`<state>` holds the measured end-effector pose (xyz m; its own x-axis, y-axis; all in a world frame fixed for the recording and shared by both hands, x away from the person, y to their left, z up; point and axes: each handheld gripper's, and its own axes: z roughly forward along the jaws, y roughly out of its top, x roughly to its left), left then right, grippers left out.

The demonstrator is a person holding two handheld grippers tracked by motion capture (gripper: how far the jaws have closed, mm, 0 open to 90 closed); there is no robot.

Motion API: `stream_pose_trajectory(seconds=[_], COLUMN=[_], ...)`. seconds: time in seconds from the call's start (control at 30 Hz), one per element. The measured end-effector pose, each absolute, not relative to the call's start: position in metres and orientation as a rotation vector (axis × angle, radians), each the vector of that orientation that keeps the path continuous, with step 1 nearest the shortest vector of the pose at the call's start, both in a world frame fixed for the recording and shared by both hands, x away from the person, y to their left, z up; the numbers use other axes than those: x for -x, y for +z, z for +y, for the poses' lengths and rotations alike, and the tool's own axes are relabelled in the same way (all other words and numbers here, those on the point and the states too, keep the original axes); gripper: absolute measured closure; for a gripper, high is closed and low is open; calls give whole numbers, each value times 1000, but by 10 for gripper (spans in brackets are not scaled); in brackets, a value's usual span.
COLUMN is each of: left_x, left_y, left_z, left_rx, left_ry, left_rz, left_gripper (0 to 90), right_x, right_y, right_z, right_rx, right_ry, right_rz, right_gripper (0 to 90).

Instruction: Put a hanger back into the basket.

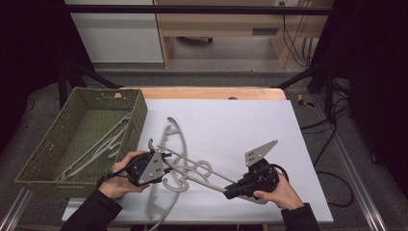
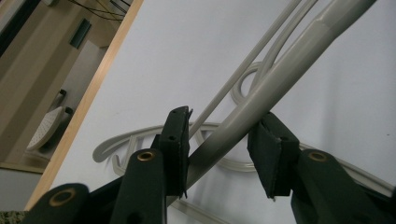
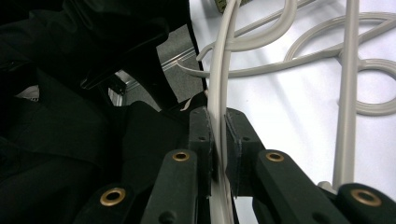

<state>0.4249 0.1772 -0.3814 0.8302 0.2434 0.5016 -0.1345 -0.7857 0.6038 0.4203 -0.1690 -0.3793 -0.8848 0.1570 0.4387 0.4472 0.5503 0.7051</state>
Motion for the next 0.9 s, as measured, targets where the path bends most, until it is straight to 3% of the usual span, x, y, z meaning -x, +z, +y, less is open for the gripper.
stream_pose_trajectory(seconds=[0.4, 0.9], left_x=[-422, -414], left_y=[-381, -381], left_z=[176, 168], left_rx=[-2401, -2460], left_ry=[786, 804], left_rz=[52, 50], left_gripper=[730, 798], right_x=[-423, -428], right_y=[-381, -377], right_z=[-174, -190], right_rx=[527, 631], right_ry=[-1285, -1457], right_rz=[-2435, -2406], right_gripper=[802, 790])
